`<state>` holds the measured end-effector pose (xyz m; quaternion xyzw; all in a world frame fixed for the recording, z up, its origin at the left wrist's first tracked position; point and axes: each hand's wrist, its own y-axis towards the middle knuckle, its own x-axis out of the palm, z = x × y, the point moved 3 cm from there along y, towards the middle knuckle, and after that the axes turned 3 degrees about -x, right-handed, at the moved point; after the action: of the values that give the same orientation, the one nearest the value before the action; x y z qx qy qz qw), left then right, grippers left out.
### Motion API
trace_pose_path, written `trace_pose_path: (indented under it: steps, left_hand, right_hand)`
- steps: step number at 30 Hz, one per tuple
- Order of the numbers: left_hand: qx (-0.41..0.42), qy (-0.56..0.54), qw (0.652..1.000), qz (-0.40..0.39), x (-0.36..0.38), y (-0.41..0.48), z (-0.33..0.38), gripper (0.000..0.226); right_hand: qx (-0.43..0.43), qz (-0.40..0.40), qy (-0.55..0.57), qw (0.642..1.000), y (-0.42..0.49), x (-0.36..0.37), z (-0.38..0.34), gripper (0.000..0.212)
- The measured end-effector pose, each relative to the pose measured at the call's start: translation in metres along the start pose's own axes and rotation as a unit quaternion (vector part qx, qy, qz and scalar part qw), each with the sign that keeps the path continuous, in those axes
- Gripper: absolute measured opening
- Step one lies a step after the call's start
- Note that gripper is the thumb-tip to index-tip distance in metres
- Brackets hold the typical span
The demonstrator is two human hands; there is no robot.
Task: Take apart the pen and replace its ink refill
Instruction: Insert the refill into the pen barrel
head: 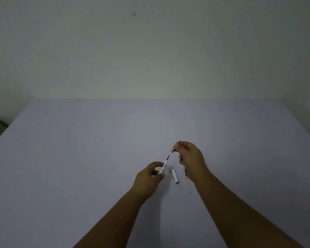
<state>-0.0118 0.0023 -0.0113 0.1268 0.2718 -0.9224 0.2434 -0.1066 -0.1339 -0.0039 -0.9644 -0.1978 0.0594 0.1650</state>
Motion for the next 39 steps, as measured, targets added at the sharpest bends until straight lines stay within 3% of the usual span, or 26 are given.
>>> trace_pose_path:
  steps: [8,14,22,26,32,36,39]
  left_hand:
    - [0.01,0.009,1.0,0.003,0.0,-0.005,0.007,0.024]
    - [0.007,0.014,1.0,0.005,0.0,-0.007,0.008,0.024]
    - [0.016,-0.007,1.0,0.012,0.0,-0.009,0.01,0.023]
    - [0.004,-0.011,0.999,0.037,-0.002,-0.009,0.011,0.01]
    - [0.014,0.01,0.998,0.069,-0.006,-0.012,0.009,0.007]
    - [0.031,0.029,0.996,0.077,-0.005,-0.014,0.013,0.014]
    - [0.035,0.03,0.996,0.08,-0.005,-0.015,0.014,0.013]
  right_hand:
    - [-0.023,-0.023,-0.013,0.999,-0.005,0.001,-0.003,0.008]
    - [-0.032,0.009,0.004,0.999,-0.006,-0.002,-0.003,0.007]
    - [-0.034,-0.074,-0.06,0.995,-0.019,0.004,0.002,0.009]
    - [-0.036,-0.119,-0.078,0.989,-0.025,0.008,0.004,0.014]
    - [-0.02,-0.129,-0.113,0.985,-0.024,0.007,0.004,0.008]
    - [-0.012,-0.109,-0.139,0.984,-0.024,0.01,0.006,0.028]
    - [-0.017,-0.116,-0.111,0.987,-0.025,0.013,0.005,0.019]
